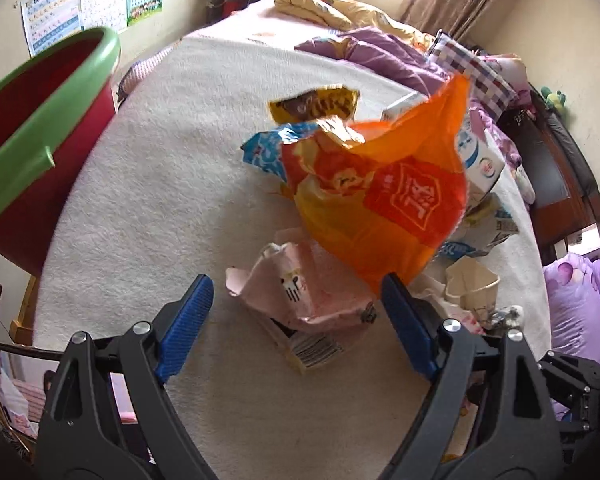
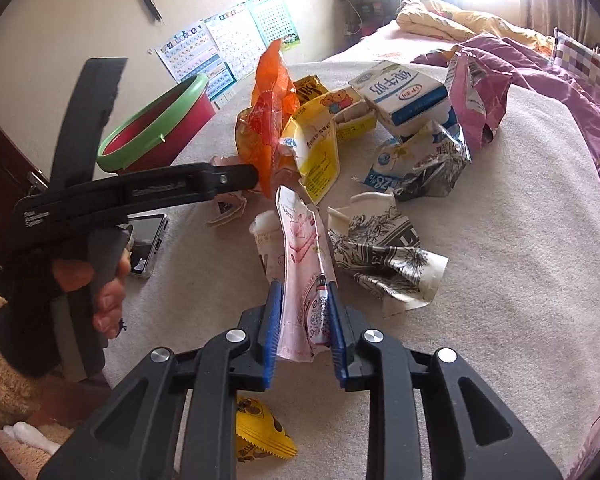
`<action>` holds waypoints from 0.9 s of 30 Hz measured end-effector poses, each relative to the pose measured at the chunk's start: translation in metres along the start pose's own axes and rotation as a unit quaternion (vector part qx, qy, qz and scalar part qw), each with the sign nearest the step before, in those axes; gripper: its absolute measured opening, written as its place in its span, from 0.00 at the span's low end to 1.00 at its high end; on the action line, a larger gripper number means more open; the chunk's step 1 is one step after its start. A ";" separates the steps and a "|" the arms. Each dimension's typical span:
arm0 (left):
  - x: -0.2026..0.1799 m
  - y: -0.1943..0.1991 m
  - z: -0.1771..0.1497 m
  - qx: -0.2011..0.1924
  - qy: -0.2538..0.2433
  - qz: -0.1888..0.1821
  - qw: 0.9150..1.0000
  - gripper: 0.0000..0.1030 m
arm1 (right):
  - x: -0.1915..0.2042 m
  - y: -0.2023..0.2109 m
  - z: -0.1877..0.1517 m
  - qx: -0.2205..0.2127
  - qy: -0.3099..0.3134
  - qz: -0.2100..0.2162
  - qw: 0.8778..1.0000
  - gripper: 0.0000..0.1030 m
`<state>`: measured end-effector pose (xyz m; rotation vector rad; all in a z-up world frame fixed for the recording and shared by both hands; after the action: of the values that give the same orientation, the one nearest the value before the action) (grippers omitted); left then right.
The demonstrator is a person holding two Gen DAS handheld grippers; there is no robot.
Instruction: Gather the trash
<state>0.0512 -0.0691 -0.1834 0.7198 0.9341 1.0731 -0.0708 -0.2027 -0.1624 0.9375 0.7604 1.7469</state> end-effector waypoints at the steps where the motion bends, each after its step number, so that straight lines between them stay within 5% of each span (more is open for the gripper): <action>1: 0.002 -0.001 -0.002 0.001 -0.001 0.002 1.000 0.80 | 0.000 0.000 -0.001 0.002 -0.001 0.001 1.000 0.23; 11: 0.000 0.006 -0.018 -0.009 -0.007 0.001 1.000 0.58 | 0.007 -0.005 0.001 0.016 0.011 0.017 1.000 0.30; 14: 0.004 0.015 -0.027 -0.014 0.001 0.001 1.000 0.58 | 0.008 -0.013 0.000 0.031 0.007 0.018 0.999 0.29; 18: 0.005 0.034 -0.034 -0.034 0.011 -0.005 0.999 0.57 | 0.012 -0.011 0.003 0.020 0.013 0.018 1.000 0.14; 24: -0.002 0.061 -0.033 -0.078 -0.016 0.007 0.997 0.56 | 0.015 -0.014 0.004 0.022 0.017 0.022 0.999 0.16; 27: -0.004 0.072 -0.030 -0.096 -0.027 0.015 0.995 0.56 | 0.015 -0.013 0.004 0.019 0.018 0.023 0.999 0.26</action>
<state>-0.0051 -0.0475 -0.1340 0.6035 0.7641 1.1469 -0.0645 -0.1835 -0.1670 0.9580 0.8049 1.7981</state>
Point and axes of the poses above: each gripper's, at about its wrist camera, not at the fingertips, and y roughly against the way its jaws point, x to its left, z to its top, the point moved 3 cm from there along -y, roughly the way its jaws point, and after that the axes turned 5 degrees about y, right-handed, at the moved point
